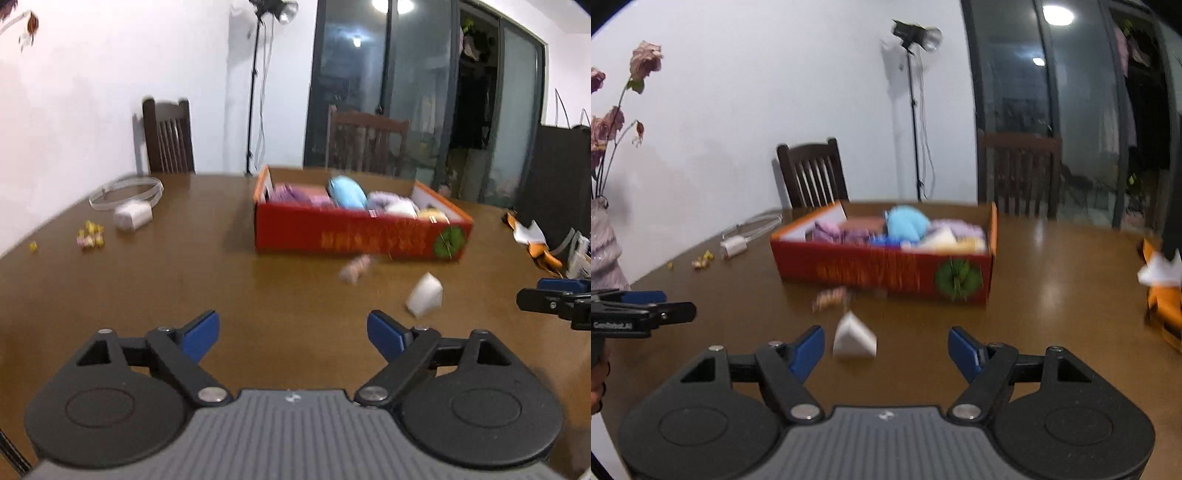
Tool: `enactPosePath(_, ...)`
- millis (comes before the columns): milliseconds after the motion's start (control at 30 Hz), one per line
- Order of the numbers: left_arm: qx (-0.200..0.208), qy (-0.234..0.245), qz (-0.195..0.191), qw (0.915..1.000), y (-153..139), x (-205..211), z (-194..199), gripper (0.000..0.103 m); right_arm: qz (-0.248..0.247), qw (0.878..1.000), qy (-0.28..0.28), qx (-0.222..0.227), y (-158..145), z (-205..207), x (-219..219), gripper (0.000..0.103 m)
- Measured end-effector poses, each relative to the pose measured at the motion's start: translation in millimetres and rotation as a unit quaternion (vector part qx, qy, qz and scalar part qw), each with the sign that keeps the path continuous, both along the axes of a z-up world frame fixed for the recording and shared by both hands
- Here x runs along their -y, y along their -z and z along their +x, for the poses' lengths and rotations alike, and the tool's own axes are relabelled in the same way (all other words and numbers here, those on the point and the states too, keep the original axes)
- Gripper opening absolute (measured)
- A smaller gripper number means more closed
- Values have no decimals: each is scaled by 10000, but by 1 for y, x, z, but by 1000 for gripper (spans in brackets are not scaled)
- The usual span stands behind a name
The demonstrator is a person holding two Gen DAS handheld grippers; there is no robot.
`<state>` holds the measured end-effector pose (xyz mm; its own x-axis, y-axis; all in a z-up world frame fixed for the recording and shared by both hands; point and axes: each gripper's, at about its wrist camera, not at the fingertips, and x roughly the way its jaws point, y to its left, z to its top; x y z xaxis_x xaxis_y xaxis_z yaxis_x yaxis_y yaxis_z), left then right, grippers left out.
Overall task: Organize soft objects
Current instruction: 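Move both grippers back toward the white foam triangle, then close the right gripper on the white foam triangle while the left gripper approaches the snack packet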
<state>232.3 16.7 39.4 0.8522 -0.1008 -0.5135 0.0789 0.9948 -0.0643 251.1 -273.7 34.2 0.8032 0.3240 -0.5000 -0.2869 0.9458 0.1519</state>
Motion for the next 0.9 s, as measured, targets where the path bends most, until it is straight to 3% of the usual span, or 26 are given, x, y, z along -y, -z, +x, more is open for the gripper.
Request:
enactPosePath(167,-14,35,-21,10000,5,-2,-8,89,0,9999,93,-123,9,-13,4,73)
enactPosePath(333,-92,145,-88,9998,12,5,8,88,109,9999,54,-38,5,-8,-3,73)
enactPosePath(467,-96,508,133,9986,19,25,35,69,95,9996,-221,-143,13,19,-25,71)
enactPosePath(567,-78,781,390,9962,21,40,67,61,55,9989,-404,-217,21,44,-43,60)
enactPosePath(667,-122,1095,490,9927,22,52,106,59,29,9986,-429,-322,30,72,-54,54)
enactPosePath(733,-285,1193,539,9910,27,59,132,57,-23,9976,-506,-462,37,88,-57,36)
enactPosePath(767,-339,1265,537,9899,30,62,142,55,-29,9971,-560,-509,39,95,-58,22)
enactPosePath(900,-556,1287,445,9891,44,68,170,39,268,9961,-681,-490,39,111,-49,21)
